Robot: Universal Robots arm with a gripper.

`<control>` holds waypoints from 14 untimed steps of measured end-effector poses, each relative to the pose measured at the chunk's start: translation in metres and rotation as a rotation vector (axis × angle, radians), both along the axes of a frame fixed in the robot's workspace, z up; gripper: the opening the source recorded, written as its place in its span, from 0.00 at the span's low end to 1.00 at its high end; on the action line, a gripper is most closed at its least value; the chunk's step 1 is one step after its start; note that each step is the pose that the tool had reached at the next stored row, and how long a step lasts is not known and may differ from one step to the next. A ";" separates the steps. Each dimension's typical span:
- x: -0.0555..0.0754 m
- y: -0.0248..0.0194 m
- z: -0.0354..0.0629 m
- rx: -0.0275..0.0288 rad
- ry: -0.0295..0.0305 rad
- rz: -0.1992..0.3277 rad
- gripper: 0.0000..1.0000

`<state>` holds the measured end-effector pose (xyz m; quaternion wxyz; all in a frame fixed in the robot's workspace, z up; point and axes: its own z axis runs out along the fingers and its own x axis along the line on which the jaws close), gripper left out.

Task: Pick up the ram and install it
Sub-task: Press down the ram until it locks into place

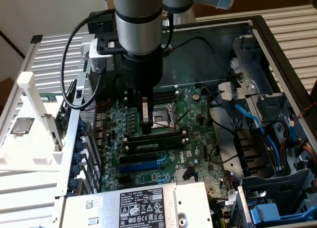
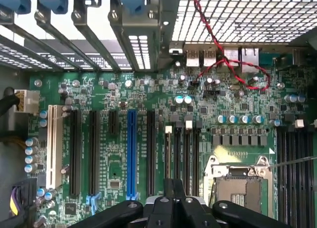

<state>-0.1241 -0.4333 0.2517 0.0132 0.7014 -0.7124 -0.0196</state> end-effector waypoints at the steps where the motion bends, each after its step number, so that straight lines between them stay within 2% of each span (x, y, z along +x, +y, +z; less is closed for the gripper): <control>1: 0.004 0.0000 0.0007 0.0000 0.0000 0.000 0.10; 6: 0.018 0.0000 0.0027 -0.0001 0.0000 -0.001 0.10; 14: 0.018 0.0000 0.0027 0.0000 0.0000 -0.120 0.10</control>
